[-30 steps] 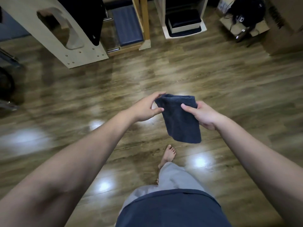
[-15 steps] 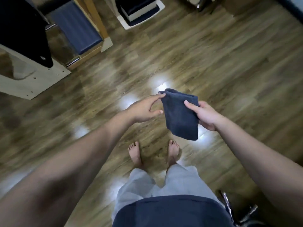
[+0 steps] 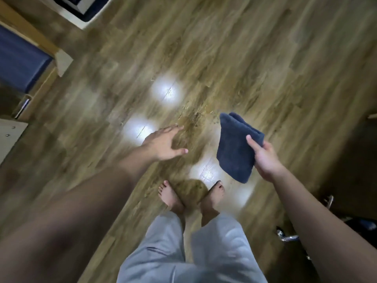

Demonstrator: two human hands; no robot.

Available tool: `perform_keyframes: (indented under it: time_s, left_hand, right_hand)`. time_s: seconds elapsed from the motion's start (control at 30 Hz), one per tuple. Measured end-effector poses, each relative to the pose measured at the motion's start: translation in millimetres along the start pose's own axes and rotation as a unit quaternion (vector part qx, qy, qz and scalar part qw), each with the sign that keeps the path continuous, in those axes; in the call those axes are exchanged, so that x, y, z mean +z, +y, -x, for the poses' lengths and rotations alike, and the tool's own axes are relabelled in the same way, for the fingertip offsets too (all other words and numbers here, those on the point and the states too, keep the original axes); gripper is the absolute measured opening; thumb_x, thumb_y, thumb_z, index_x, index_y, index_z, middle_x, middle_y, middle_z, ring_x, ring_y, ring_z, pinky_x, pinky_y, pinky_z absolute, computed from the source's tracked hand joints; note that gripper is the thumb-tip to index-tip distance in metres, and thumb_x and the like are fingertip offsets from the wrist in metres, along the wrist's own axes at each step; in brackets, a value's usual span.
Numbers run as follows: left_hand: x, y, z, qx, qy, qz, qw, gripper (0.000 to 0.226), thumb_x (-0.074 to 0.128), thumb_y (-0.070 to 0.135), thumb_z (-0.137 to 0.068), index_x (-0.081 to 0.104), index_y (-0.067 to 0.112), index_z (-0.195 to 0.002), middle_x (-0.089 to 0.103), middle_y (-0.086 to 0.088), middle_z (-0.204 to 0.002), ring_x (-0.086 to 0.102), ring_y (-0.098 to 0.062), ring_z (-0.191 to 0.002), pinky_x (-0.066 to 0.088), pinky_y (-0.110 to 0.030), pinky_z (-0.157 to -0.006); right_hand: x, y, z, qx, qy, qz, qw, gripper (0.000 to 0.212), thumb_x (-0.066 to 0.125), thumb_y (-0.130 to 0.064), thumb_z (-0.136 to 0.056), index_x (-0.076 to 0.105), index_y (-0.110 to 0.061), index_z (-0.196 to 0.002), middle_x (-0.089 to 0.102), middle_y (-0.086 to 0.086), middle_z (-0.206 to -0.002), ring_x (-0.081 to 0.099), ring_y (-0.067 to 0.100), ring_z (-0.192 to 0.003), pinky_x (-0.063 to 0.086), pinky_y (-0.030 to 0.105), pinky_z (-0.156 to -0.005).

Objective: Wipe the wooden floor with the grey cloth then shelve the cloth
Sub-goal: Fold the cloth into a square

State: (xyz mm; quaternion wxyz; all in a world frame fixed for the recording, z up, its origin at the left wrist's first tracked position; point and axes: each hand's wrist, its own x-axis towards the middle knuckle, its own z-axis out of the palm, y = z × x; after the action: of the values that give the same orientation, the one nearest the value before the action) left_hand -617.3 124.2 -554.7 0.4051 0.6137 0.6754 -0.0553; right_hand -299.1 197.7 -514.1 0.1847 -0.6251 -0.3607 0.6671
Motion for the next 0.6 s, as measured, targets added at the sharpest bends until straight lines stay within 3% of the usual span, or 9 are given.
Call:
perform_keyframes:
  time_s: [0.23,0.47,0.6]
  left_hand:
    - [102.8,-50.7,-102.1,-0.037,-0.017,0.034,0.999,0.096,0.060,0.071,-0.084,0.018,0.030,-0.159,0.017,0.000,-0.168,0.021,-0.023,-0.153,0.020,-0.035,-0.120]
    - [237.4,-134.7,-234.5,-0.076,-0.022,0.053,0.995,0.101,0.063,0.071,-0.082,0.011,0.033,-0.160,0.005,-0.001,-0.169,0.009,-0.026,-0.155,0.018,-0.053,-0.123]
    - [282.3,-190.1,-304.1,-0.115,0.010,0.049,0.992,0.104,0.070,0.070,-0.076,0.028,0.018,-0.156,0.015,-0.008,-0.168,0.016,-0.031,-0.153,0.023,-0.054,-0.121]
  right_hand:
    - [-23.0,83.9,-89.1,0.037,0.048,-0.052,0.997,0.032,0.063,-0.029,-0.098,0.066,-0.017,-0.128,0.072,0.002,-0.124,0.067,0.019,-0.117,0.049,0.041,-0.102]
    - [-35.8,177.0,-233.5,0.031,0.066,-0.027,0.997,0.035,0.057,-0.020,-0.101,0.061,-0.011,-0.134,0.069,0.008,-0.128,0.064,0.021,-0.121,0.047,0.042,-0.108]
    - [-47.7,205.6,-314.6,-0.010,0.100,0.019,0.995,0.033,0.054,-0.012,-0.100,0.062,-0.004,-0.131,0.068,0.014,-0.127,0.062,0.024,-0.123,0.044,0.040,-0.111]
